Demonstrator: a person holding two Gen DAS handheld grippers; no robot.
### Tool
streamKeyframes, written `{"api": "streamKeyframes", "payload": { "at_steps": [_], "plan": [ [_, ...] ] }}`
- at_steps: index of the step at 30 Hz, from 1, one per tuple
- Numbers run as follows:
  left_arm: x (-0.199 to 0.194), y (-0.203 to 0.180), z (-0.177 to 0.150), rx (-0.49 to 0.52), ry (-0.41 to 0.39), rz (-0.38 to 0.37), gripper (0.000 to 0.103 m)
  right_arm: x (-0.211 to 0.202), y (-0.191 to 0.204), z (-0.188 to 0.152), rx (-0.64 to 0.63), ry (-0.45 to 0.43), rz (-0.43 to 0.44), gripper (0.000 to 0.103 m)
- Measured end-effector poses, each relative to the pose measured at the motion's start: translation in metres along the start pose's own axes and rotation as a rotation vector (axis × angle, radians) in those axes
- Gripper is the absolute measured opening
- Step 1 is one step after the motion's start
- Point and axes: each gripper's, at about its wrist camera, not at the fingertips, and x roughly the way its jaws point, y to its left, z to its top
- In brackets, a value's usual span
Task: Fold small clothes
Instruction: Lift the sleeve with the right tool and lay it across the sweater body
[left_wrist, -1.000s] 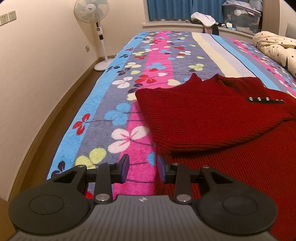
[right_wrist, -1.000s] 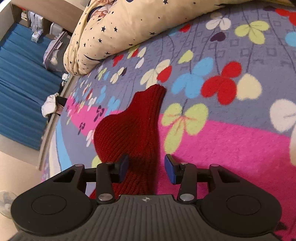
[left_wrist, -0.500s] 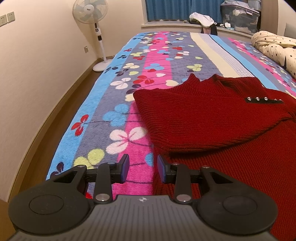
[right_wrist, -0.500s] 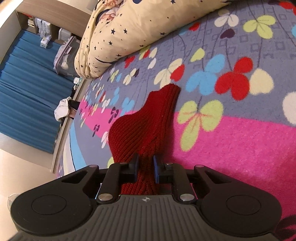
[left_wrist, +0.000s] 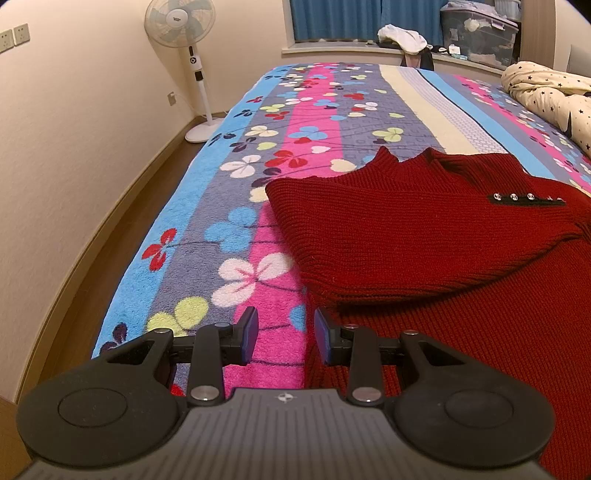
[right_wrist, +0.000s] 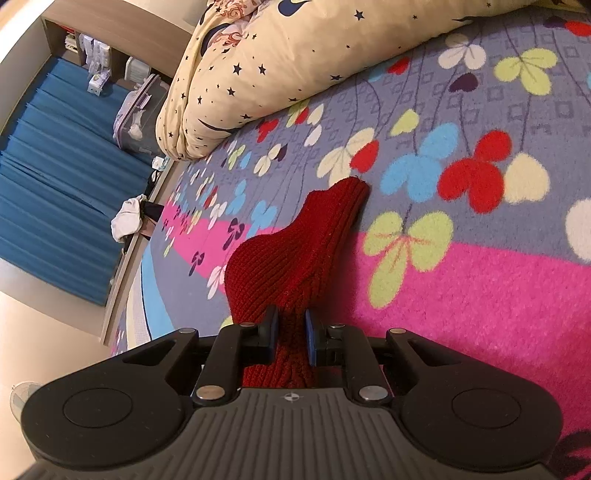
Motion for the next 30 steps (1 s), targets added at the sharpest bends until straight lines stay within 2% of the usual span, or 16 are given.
{"api": "streamKeyframes", "payload": {
  "at_steps": [16, 19, 21, 23, 26, 28, 30],
  "plan": [
    [0.0, 0.0, 0.0, 0.0, 0.0, 0.001, 0.037, -0.018, 0.035, -0.005, -0.153, -0.081, 0.018, 0.014],
    [0.0, -0.001, 0.0, 0.003, 0.0, 0.001, 0.037, -0.029, 0.054, -0.013, -0.239, -0.121, 0.035, 0.013],
    [0.0, -0.001, 0.0, 0.003, -0.001, 0.001, 0.037, -0.042, 0.078, -0.027, -0.353, -0.155, 0.095, 0.013],
    [0.0, -0.002, 0.001, 0.004, -0.001, 0.001, 0.037, -0.061, 0.113, -0.055, -0.531, -0.179, 0.198, 0.013],
    [0.0, -0.004, 0.001, 0.012, -0.003, -0.001, 0.037, -0.096, 0.159, -0.121, -0.811, -0.18, 0.41, 0.013],
    [0.0, -0.006, 0.002, 0.019, -0.004, -0.002, 0.037, -0.118, 0.177, -0.173, -0.959, -0.128, 0.562, 0.013],
    [0.0, -0.007, 0.001, 0.022, -0.003, -0.001, 0.037, -0.125, 0.183, -0.219, -1.035, 0.014, 0.674, 0.015]
  ]
}}
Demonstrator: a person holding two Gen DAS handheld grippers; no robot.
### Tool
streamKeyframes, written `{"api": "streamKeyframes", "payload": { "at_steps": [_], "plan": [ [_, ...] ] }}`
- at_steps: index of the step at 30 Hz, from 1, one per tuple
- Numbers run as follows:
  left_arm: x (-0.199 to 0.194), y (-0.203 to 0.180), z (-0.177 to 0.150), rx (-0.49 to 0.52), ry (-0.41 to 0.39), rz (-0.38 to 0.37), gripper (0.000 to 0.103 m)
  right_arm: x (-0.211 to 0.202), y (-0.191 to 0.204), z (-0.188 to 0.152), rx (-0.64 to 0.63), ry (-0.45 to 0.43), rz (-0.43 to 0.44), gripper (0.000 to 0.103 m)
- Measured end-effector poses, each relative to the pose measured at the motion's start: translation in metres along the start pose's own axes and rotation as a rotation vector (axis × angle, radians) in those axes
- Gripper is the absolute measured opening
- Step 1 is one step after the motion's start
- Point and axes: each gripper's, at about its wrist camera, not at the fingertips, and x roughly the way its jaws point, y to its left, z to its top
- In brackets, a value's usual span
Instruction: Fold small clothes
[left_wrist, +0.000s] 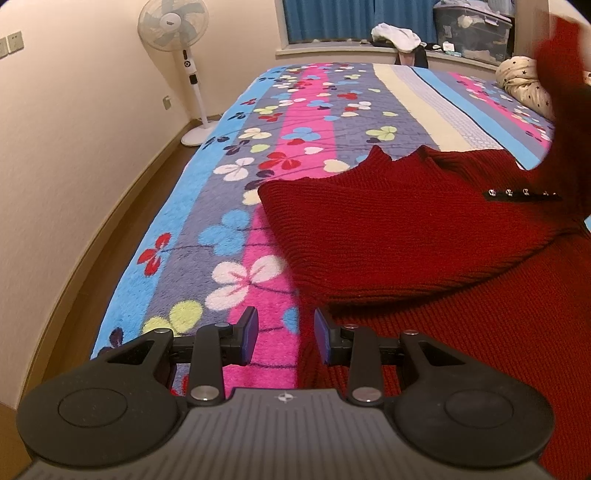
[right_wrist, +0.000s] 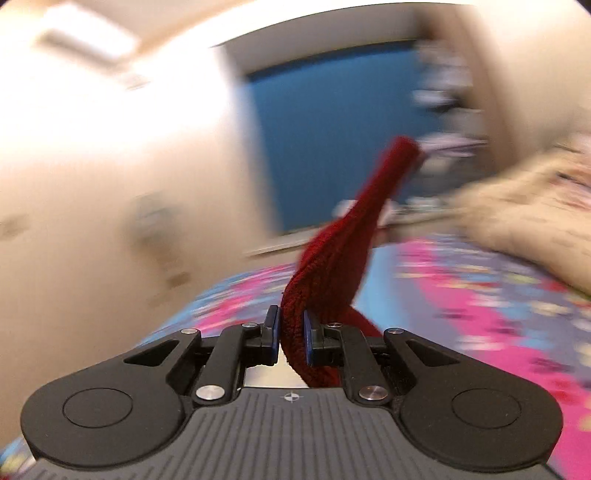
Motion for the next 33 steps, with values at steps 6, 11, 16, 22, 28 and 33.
{"api": "streamKeyframes", "payload": {
  "at_steps": [6, 11, 16, 22, 28, 33],
  "plan": [
    [-0.001, 0.003, -0.001, -0.003, -0.002, 0.001, 0.037, 0.048, 0.076, -0.098, -0.137, 0.528, 0.314, 0.023],
    [-0.003, 0.01, 0.002, -0.033, -0.015, -0.017, 0.037, 0.037, 0.072, -0.083, -0.169, 0.467, 0.282, 0.037],
    [0.001, 0.013, 0.007, -0.117, -0.028, -0.093, 0.037, 0.041, 0.044, -0.071, -0.175, 0.413, 0.085, 0.046],
    [0.002, 0.004, 0.008, -0.113, -0.067, -0.153, 0.037, 0.057, 0.025, -0.082, -0.174, 0.552, 0.014, 0.043],
    [0.013, 0.002, 0.009, -0.158, -0.093, -0.206, 0.037, 0.008, 0.014, -0.016, -0.047, 0.367, -0.006, 0.044],
    [0.027, -0.003, 0.015, -0.192, -0.106, -0.277, 0.034, -0.055, -0.012, 0.017, 0.0, 0.31, -0.055, 0.045]
  ]
}}
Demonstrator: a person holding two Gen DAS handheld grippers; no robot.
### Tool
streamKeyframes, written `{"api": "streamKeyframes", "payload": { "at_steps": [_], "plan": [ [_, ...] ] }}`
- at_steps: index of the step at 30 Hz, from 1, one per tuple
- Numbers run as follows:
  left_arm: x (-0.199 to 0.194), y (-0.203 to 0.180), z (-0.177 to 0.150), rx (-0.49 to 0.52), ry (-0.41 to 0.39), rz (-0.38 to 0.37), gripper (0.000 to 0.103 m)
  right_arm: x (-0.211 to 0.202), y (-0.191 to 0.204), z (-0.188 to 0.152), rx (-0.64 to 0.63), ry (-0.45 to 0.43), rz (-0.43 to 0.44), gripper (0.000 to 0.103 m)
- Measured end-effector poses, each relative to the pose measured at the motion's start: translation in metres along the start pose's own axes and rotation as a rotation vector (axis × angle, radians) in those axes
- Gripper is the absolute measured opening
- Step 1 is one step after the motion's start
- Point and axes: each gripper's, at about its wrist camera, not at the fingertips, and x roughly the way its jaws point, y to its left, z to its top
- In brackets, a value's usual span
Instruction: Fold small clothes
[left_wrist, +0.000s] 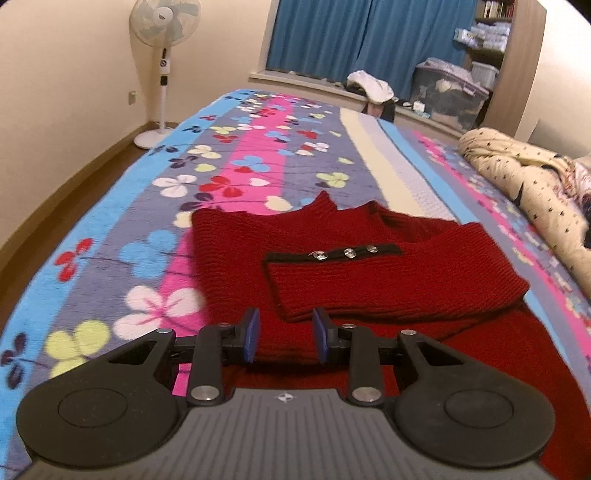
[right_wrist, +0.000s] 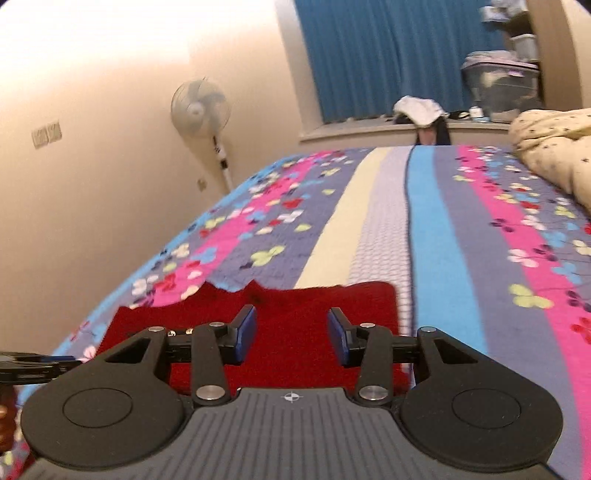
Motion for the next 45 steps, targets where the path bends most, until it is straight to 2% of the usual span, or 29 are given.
{"api": "streamKeyframes", "payload": {
  "at_steps": [5, 7, 9, 11, 14, 16, 17, 18, 19, 20, 22, 26, 28, 29, 30, 31, 33, 35, 37, 38, 40, 42, 43, 45],
  "plan": [
    [0.023, 0.007, 0.004, -0.099, 0.002, -0.049, 0.034, -0.057, -0.021, -0.022, -0.075, -0.022, -0.098, 0.05],
    [0.035, 0.011, 0.004, -0.143, 0.019, -0.065, 0.034, -0.066, -0.031, -0.041, -0.048, -0.013, -0.131, 0.05],
    [0.047, 0.013, 0.004, -0.164, 0.04, -0.052, 0.035, -0.063, -0.041, -0.062, 0.002, 0.018, -0.168, 0.05],
    [0.056, 0.015, 0.003, -0.179, 0.051, -0.048, 0.036, -0.049, -0.044, -0.074, 0.032, 0.111, -0.218, 0.05],
    [0.065, 0.016, 0.003, -0.191, 0.043, -0.061, 0.039, -0.043, -0.037, -0.075, 0.023, 0.089, -0.218, 0.049],
    [0.07, 0.014, 0.003, -0.191, 0.038, -0.065, 0.038, -0.032, -0.031, -0.079, -0.024, 0.115, -0.242, 0.049],
    [0.071, 0.013, 0.003, -0.186, 0.037, -0.066, 0.035, -0.027, -0.029, -0.082, -0.049, 0.135, -0.254, 0.049],
    [0.07, 0.012, 0.004, -0.172, 0.034, -0.061, 0.026, -0.023, -0.026, -0.083, -0.073, 0.148, -0.26, 0.049],
    [0.069, 0.011, 0.006, -0.154, 0.031, -0.057, 0.01, -0.019, -0.024, -0.084, -0.093, 0.155, -0.261, 0.049],
    [0.065, 0.012, 0.008, -0.142, 0.021, -0.072, 0.004, -0.016, -0.022, -0.085, -0.114, 0.161, -0.261, 0.049],
    [0.047, 0.016, 0.017, -0.138, -0.049, -0.108, 0.004, -0.014, -0.021, -0.086, -0.142, 0.174, -0.265, 0.049],
    [0.008, 0.025, 0.033, -0.174, -0.152, -0.079, 0.004, -0.012, -0.02, -0.086, -0.131, 0.175, -0.257, 0.049],
    [0.003, 0.028, 0.03, -0.151, -0.132, -0.052, 0.004, -0.009, -0.02, -0.085, -0.126, 0.177, -0.251, 0.049],
    [0.008, 0.027, 0.026, -0.133, -0.085, -0.042, 0.006, -0.007, -0.02, -0.085, -0.128, 0.182, -0.248, 0.049],
    [0.019, 0.027, 0.021, -0.112, 0.001, -0.029, 0.008, -0.004, -0.019, -0.086, -0.135, 0.187, -0.246, 0.049],
    [0.023, 0.025, 0.019, -0.089, 0.043, 0.013, 0.008, -0.002, -0.018, -0.087, -0.143, 0.193, -0.245, 0.049],
    [0.017, 0.021, 0.017, -0.038, -0.027, 0.111, 0.009, 0.003, -0.015, -0.089, -0.158, 0.204, -0.245, 0.049],
    [0.007, 0.022, 0.022, -0.045, -0.086, 0.078, 0.01, 0.005, -0.012, -0.091, -0.169, 0.212, -0.241, 0.049],
    [0.003, 0.02, 0.024, -0.061, -0.106, 0.006, 0.012, 0.006, -0.009, -0.091, -0.181, 0.213, -0.235, 0.049],
    [0.005, 0.017, 0.023, -0.052, -0.1, -0.017, 0.012, 0.006, -0.009, -0.091, -0.184, 0.213, -0.234, 0.049],
    [0.019, 0.008, 0.017, -0.007, -0.057, -0.012, 0.012, 0.007, -0.008, -0.092, -0.187, 0.217, -0.236, 0.049],
    [0.046, 0.001, 0.005, 0.066, 0.079, 0.057, 0.013, 0.008, -0.009, -0.092, -0.183, 0.222, -0.242, 0.049],
    [0.052, -0.003, 0.0, 0.109, 0.095, 0.092, 0.016, 0.008, -0.01, -0.093, -0.18, 0.223, -0.246, 0.049],
    [0.047, -0.011, 0.002, 0.142, 0.051, 0.102, 0.016, 0.008, -0.012, -0.092, -0.174, 0.224, -0.25, 0.049]
  ]
}}
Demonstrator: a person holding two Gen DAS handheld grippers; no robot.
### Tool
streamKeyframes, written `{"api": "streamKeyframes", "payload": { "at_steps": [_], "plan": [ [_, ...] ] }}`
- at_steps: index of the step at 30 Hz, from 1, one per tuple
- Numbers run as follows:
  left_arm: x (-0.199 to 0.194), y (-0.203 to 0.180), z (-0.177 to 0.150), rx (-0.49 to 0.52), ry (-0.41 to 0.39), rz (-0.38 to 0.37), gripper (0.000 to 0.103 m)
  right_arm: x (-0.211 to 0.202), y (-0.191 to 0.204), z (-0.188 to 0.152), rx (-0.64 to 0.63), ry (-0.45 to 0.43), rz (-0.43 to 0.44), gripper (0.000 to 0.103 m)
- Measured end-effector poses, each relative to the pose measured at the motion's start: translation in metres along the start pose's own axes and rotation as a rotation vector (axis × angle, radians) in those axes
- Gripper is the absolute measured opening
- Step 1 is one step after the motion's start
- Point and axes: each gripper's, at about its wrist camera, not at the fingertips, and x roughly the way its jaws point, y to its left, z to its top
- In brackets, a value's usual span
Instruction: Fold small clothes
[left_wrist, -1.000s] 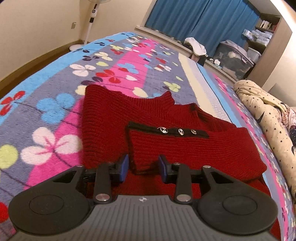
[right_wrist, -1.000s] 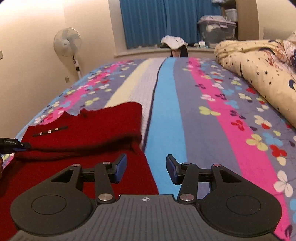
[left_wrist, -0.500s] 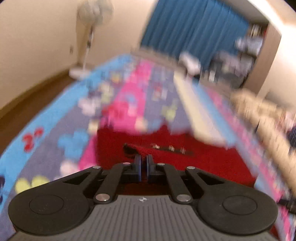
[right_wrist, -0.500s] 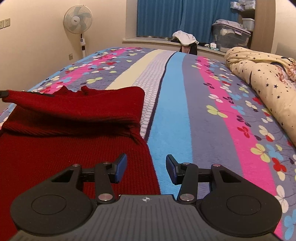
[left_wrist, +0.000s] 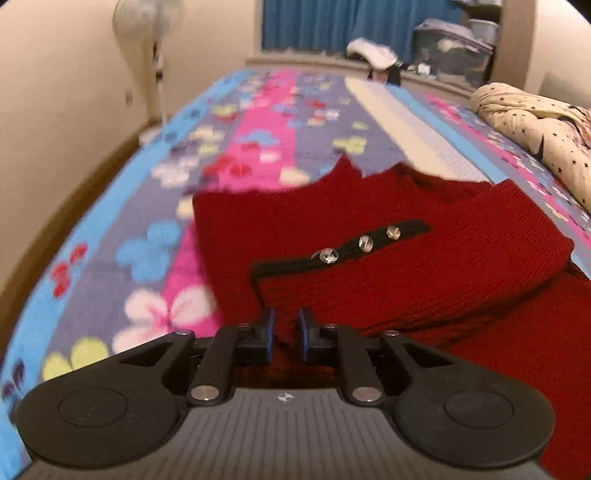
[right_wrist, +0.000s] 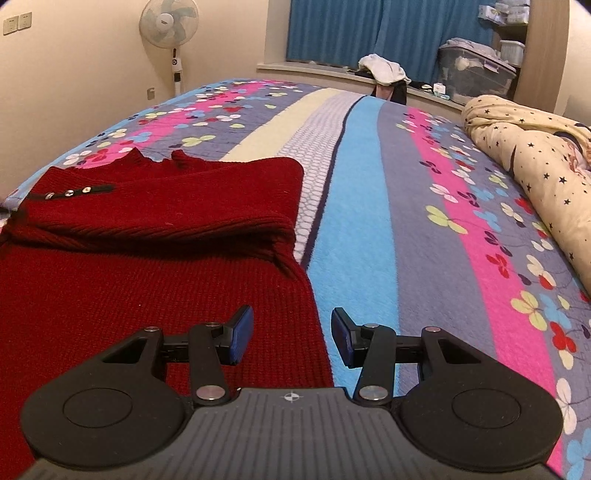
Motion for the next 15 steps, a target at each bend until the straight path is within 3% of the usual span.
{"api": "streamKeyframes", "payload": {
  "at_steps": [4, 7, 12, 15],
  "plan": [
    [-0.014, 0.001, 0.005, -0.04, -0.066, -0.05, 0.022, 0.001, -0.002, -0.001, -0.001, 0.001, -0.005, 0.049],
    [-0.001, -0.004, 0.0, 0.008, 0.03, -0.013, 0.031, 0.004, -0.004, -0.001, 0.009, 0.012, -0.012, 0.049],
    [-0.028, -0.01, 0.001, 0.007, -0.071, 0.011, 0.033, 0.004, -0.007, -0.003, 0.021, 0.029, -0.019, 0.049],
    [-0.066, -0.01, 0.007, -0.036, -0.122, -0.015, 0.051, -0.003, -0.011, -0.003, 0.045, 0.018, -0.012, 0.049]
  ]
}}
